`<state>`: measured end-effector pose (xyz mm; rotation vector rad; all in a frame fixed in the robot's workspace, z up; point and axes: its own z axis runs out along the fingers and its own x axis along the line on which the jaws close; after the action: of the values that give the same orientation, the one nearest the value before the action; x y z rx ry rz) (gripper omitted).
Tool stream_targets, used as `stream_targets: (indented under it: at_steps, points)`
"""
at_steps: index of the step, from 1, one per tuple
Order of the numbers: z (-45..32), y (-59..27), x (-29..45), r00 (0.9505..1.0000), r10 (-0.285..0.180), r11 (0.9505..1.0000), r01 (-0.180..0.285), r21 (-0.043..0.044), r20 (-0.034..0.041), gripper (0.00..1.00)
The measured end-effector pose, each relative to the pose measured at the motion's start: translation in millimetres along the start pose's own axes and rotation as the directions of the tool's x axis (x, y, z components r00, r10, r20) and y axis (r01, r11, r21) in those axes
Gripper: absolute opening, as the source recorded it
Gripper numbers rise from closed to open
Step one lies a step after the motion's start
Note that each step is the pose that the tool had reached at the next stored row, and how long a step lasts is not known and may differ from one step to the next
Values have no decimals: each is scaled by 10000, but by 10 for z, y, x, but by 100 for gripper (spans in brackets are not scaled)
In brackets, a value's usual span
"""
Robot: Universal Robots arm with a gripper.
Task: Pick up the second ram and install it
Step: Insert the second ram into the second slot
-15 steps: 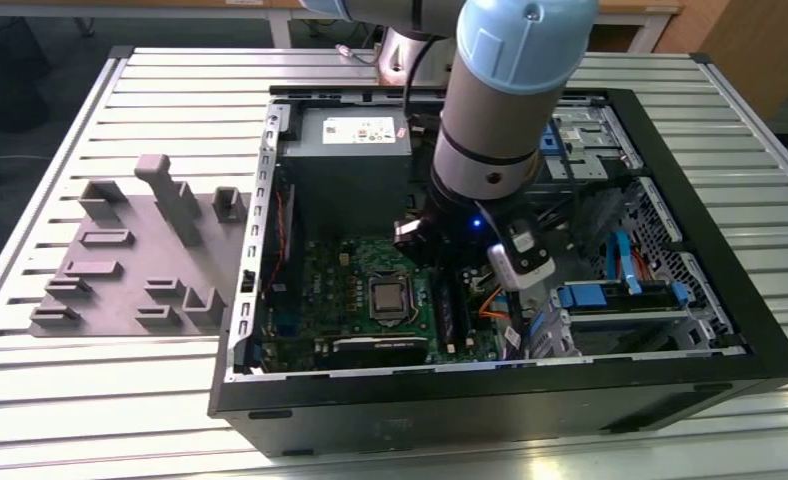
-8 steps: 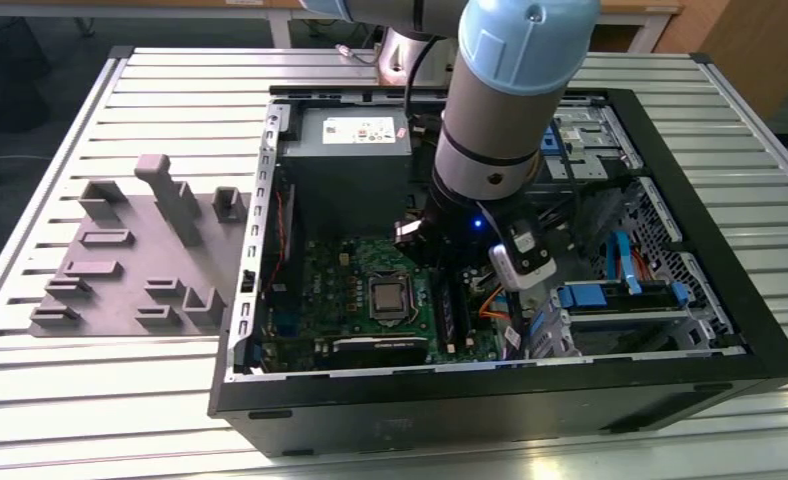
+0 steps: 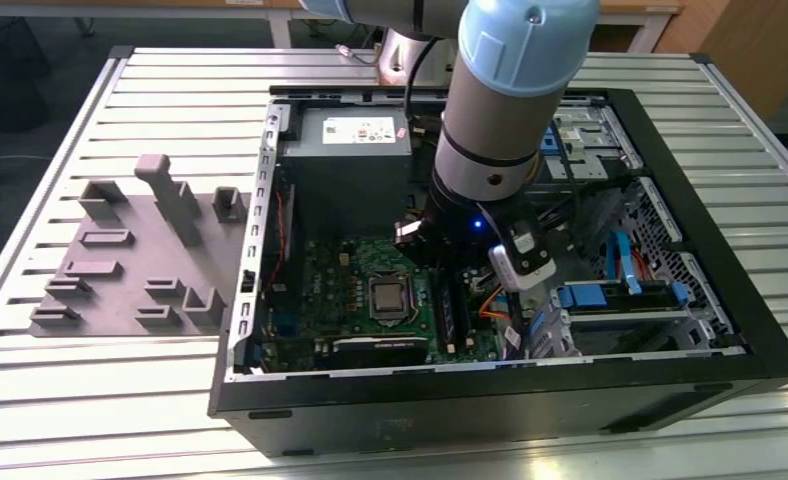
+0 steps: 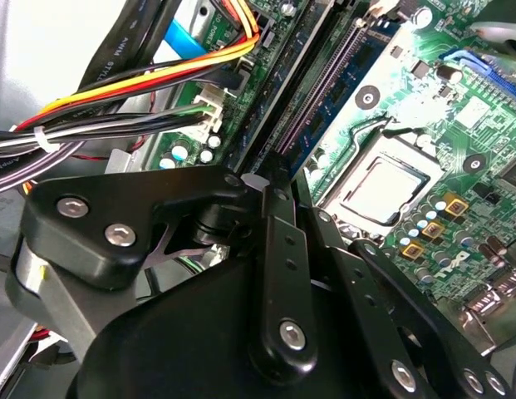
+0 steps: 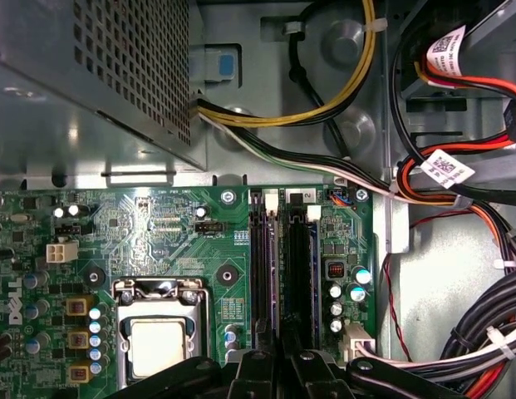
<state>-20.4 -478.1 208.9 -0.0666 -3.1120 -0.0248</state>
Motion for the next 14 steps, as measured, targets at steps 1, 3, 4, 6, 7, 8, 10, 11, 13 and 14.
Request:
stream_targets:
  at_steps: [1,3,4,6,7,8,10,11,13,14]
  points:
    - [0,0,0,10000,-6,10000,6,0,0,14]
    - [2,1,-1,10000,-19,10000,19,15,1,14]
    - [2,1,-1,10000,-23,10000,23,34,2,14]
    - [1,0,-1,10000,-24,10000,24,45,1,14]
    - [1,0,0,10000,-23,10000,23,46,1,14]
    - [0,0,0,10000,-23,10000,23,48,1,14]
    - [2,0,0,10000,-23,10000,23,50,0,14]
    - [4,0,0,10000,-23,10000,23,48,1,14]
    - [5,0,0,10000,-23,10000,23,46,1,14]
    - [6,0,0,10000,-23,10000,23,45,2,14]
